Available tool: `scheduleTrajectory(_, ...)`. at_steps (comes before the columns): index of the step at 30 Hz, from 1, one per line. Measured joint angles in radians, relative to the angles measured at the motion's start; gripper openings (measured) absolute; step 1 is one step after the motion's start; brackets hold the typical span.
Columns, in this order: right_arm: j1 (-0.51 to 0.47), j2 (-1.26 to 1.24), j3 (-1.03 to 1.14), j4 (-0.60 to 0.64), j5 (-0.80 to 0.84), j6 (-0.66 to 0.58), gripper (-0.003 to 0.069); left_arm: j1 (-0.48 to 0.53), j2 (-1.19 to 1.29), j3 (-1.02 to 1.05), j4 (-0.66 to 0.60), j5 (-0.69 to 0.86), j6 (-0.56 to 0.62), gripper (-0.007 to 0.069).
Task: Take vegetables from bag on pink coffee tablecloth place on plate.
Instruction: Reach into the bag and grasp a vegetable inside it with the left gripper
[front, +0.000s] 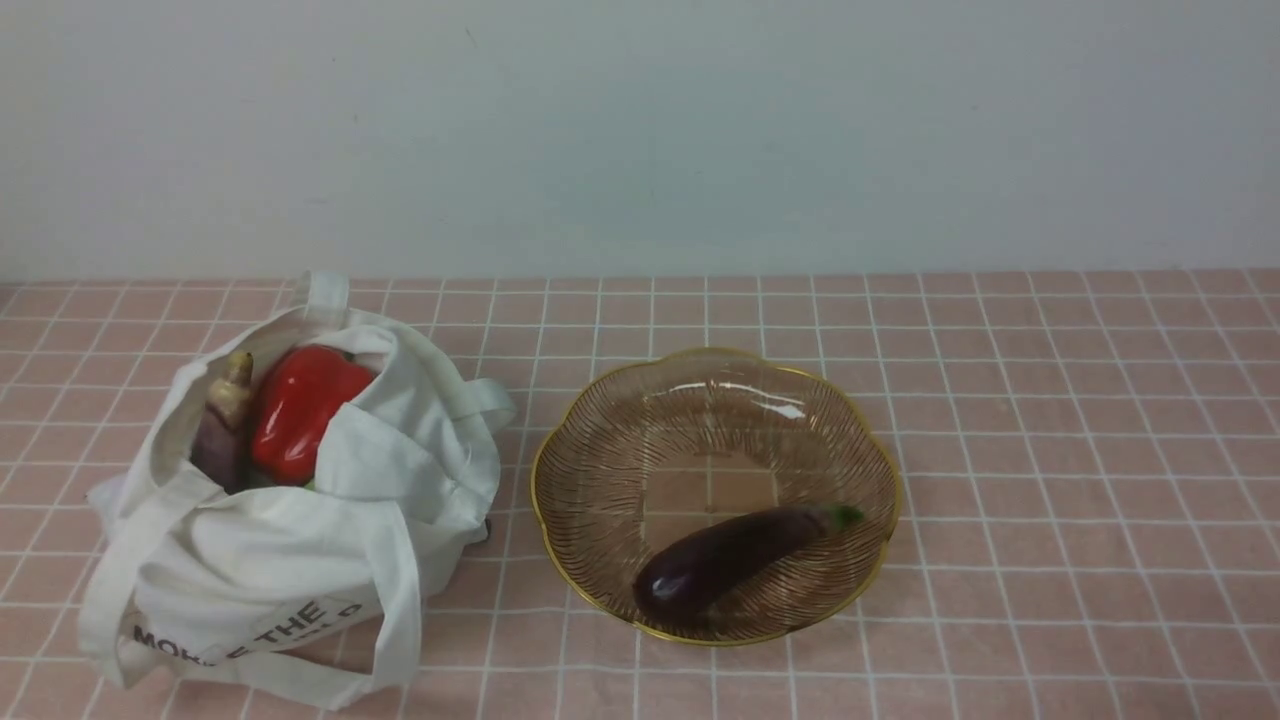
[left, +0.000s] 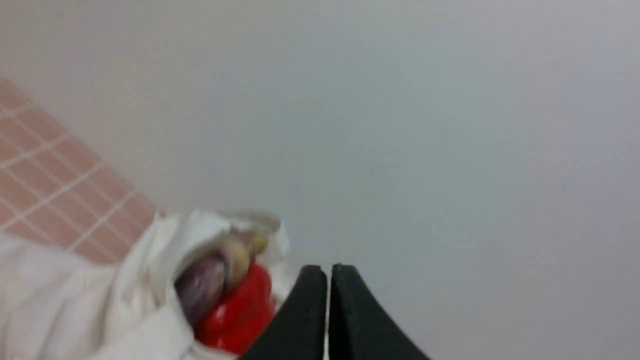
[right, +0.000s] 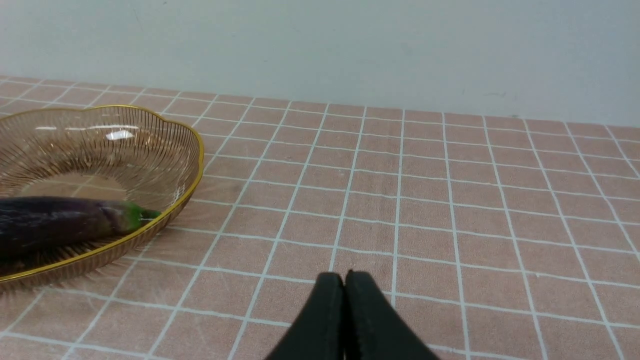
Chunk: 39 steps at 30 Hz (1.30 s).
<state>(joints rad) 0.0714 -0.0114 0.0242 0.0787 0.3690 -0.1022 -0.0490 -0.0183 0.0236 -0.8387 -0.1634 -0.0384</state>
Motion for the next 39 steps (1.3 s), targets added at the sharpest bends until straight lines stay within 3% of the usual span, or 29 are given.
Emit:
scheduleTrajectory(3,0.0,0.0,0.0,0.0,0.0,0.0,-0.0015,0.0,0.004,-0.08,0.008,-0.045,0.038,-0.0005)
scheduleTrajectory(7,0.0,0.0,0.0,0.0,0.0,0.0,-0.0015,0.0,0.091,-0.228,0.098,0.03,0.131,-0.0005)
scheduleTrajectory(12,0.0,0.0,0.0,0.0,0.0,0.0,-0.0015,0.0,0.422,-0.477,0.213,0.317,0.305,-0.0005)
scheduleTrajectory(16,0.0,0.0,0.0,0.0,0.0,0.0,-0.0015,0.0,0.71,-0.675,0.293,0.625,0.373,-0.0005)
scheduleTrajectory(23,0.0,0.0,0.0,0.0,0.0,0.0,-0.0015,0.0,1.097,-0.934,0.512,0.873,0.377,-0.0005)
scheduleTrajectory(27,0.0,0.0,0.0,0.0,0.0,0.0,-0.0015,0.0,1.308,-1.092,0.652,0.966,0.282,-0.0005)
scheduleTrajectory(34,0.0,0.0,0.0,0.0,0.0,0.0,-0.0015,0.0,1.468,-1.183,0.752,0.997,0.227,0.0001)
scheduleTrajectory(39,0.0,0.0,0.0,0.0,0.0,0.0,-0.0015,0.0,1.515,-1.187,0.816,0.956,0.216,0.0082)
